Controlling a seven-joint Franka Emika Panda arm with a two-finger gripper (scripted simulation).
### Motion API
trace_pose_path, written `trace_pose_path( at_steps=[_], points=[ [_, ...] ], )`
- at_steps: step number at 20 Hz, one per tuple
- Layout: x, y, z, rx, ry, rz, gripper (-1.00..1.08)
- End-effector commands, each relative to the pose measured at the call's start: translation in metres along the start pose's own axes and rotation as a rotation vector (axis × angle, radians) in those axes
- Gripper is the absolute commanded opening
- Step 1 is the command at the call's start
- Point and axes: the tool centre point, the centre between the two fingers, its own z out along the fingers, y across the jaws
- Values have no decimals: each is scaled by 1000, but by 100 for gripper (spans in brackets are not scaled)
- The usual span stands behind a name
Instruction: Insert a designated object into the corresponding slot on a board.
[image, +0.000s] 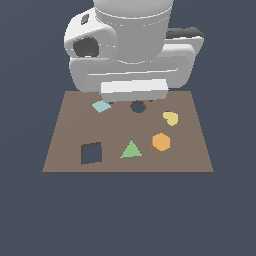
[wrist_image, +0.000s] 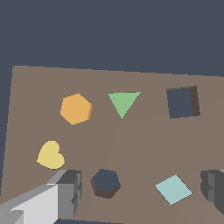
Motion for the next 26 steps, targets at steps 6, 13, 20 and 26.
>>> trace_pose_path(
  at_steps=[6, 13, 20, 26],
  points=[
    [14, -10, 21, 3, -7, -137, 100],
    [33, -31, 56, 6, -17, -368, 100],
    [47, -59, 94, 9, -29, -618, 100],
    [52, -77, 116, 9, -36, -765, 100]
  ],
)
